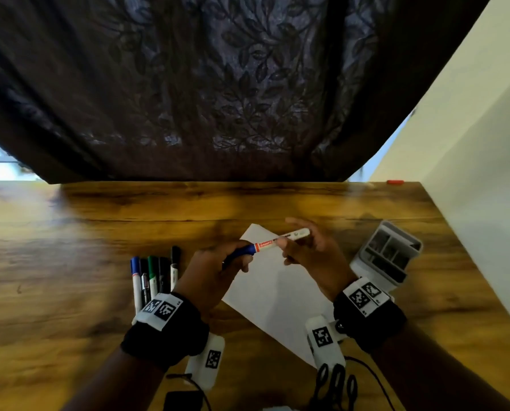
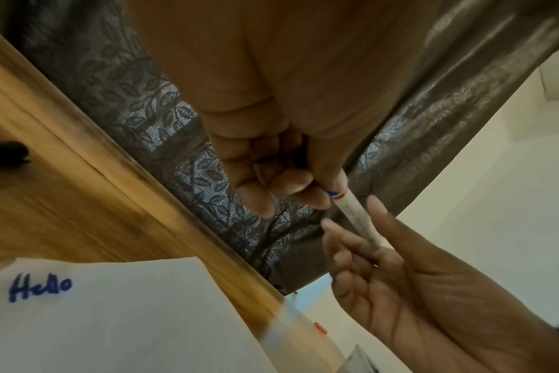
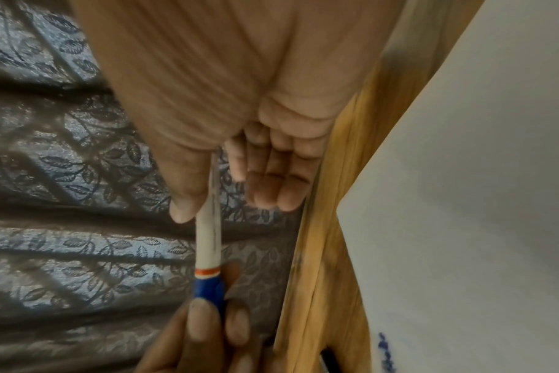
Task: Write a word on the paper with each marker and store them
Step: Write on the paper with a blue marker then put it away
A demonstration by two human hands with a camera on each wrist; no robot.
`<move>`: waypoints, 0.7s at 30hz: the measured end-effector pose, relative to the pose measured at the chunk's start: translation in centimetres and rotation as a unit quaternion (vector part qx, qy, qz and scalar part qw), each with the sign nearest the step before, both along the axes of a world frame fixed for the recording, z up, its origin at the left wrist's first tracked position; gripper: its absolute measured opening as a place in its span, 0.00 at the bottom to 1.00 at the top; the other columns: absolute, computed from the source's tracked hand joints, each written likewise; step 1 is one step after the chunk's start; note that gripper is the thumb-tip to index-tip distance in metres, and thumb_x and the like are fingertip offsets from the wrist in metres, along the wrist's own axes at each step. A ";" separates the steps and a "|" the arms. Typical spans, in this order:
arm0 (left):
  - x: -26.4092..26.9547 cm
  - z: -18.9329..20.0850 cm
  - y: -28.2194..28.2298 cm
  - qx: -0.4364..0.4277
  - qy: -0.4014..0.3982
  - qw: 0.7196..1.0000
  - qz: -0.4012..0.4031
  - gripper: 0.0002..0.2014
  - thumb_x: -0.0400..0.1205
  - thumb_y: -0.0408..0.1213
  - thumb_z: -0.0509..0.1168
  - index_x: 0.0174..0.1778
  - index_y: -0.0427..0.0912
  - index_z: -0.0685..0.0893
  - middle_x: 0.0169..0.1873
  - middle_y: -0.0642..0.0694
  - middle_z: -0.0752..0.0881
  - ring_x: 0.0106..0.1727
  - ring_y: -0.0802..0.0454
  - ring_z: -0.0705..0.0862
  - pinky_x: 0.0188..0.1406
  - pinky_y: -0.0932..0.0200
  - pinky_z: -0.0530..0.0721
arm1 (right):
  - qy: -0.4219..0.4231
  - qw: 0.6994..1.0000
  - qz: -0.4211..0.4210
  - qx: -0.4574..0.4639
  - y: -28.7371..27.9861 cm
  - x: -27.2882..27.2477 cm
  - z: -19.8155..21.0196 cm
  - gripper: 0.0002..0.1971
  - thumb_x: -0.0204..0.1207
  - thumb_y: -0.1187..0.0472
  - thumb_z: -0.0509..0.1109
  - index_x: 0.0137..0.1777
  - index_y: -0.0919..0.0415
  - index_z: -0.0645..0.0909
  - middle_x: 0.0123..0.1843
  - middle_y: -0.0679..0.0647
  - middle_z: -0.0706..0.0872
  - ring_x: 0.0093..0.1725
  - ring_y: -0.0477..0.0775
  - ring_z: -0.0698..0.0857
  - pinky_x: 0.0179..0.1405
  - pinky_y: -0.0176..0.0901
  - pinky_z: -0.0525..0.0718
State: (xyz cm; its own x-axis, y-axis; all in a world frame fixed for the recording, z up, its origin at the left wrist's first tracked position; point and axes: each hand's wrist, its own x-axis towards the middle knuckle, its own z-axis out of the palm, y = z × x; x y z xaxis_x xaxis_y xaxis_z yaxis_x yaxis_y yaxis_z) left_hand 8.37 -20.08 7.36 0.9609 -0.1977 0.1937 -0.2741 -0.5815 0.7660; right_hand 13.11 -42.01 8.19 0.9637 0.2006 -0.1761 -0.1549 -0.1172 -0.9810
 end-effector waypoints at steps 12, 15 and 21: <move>2.1 1.8 -8.9 0.088 -0.018 0.996 -0.002 0.11 0.81 0.48 0.64 0.54 0.49 0.85 0.43 0.54 0.87 0.41 0.60 0.83 0.42 0.71 0.82 | -0.244 0.907 0.137 -0.316 -6.8 0.3 -0.7 0.11 0.76 0.44 0.74 0.55 0.46 0.88 0.42 0.32 0.78 0.41 0.37 0.75 0.39 0.34 0.69; 2.5 1.6 -9.3 0.066 0.044 0.997 0.014 0.13 0.81 0.51 0.64 0.56 0.51 0.84 0.45 0.55 0.86 0.45 0.59 0.84 0.46 0.69 0.82 | -0.227 0.906 0.140 -0.328 -7.0 0.4 -1.5 0.12 0.76 0.44 0.74 0.52 0.49 0.88 0.37 0.32 0.76 0.37 0.36 0.75 0.37 0.31 0.70; 2.7 0.1 -9.8 0.096 0.112 0.988 0.052 0.19 0.82 0.54 0.63 0.69 0.56 0.77 0.47 0.58 0.86 0.46 0.61 0.83 0.51 0.66 0.81 | -0.150 0.926 0.125 -0.322 -9.0 1.5 -2.1 0.12 0.77 0.46 0.73 0.57 0.49 0.86 0.39 0.33 0.83 0.42 0.42 0.84 0.46 0.39 0.83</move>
